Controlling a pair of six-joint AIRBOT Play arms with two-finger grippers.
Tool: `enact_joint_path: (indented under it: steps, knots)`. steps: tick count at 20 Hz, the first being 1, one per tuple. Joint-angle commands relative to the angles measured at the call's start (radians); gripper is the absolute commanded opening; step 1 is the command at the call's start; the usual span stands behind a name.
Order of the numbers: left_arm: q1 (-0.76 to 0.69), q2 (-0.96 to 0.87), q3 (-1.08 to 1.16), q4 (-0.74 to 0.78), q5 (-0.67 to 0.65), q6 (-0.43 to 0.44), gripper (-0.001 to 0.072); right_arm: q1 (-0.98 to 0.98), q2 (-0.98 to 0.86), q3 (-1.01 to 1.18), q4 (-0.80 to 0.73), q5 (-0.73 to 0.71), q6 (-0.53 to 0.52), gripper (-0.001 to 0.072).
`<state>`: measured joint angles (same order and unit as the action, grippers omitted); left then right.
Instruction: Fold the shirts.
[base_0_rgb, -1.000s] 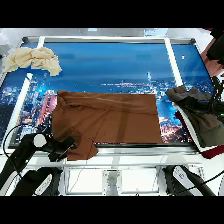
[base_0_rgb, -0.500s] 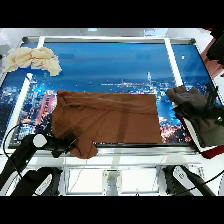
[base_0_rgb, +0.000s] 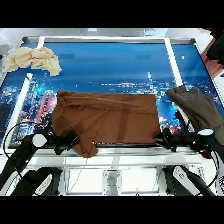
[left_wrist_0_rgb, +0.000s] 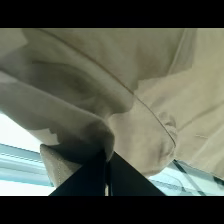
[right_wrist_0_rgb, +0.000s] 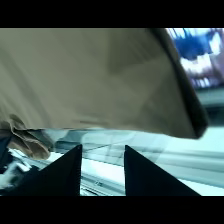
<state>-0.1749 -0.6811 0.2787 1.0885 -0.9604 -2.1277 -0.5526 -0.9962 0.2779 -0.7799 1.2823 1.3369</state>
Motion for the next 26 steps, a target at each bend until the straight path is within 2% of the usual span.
enact_joint_path:
  steps: [1,7,10,12,13,16,18,23,26]
  knots:
    - [0.0,0.0,0.0,-0.016,0.006,0.032,0.0012,0.0,0.0,-0.12,0.085,-0.106,0.034,0.0312]
    - [0.0,0.0,0.0,-0.016,0.003,0.057,0.0012,0.0,0.0,-0.133,0.174,-0.194,0.038,0.0311]
    - [0.0,0.0,0.0,-0.016,0.003,0.057,0.0012,0.0,0.0,-0.133,0.174,-0.245,0.086,0.0302]
    - [0.0,0.0,0.0,-0.019,0.003,0.057,0.0012,0.0,0.0,-0.133,0.177,-0.248,0.077,0.0028]
    - [0.0,0.0,0.0,-0.021,0.008,0.056,0.0012,0.0,0.0,-0.133,0.186,-0.24,0.055,0.0032]
    - [0.0,0.0,0.045,-0.035,0.016,0.063,0.0012,0.0,0.0,-0.127,0.363,-0.156,-0.189,0.0029]
    - [0.001,0.0,0.124,-0.026,0.014,0.119,0.0011,0.0,0.002,-0.085,0.43,-0.084,-0.262,0.0029]
    - [0.001,0.0,0.366,0.152,-0.097,0.139,0.0011,0.0,0.097,0.119,0.419,0.022,-0.284,0.0028]
    - [0.001,0.001,0.477,0.283,-0.169,0.138,0.0011,0.0,0.165,0.244,0.33,0.03,-0.23,0.0029]
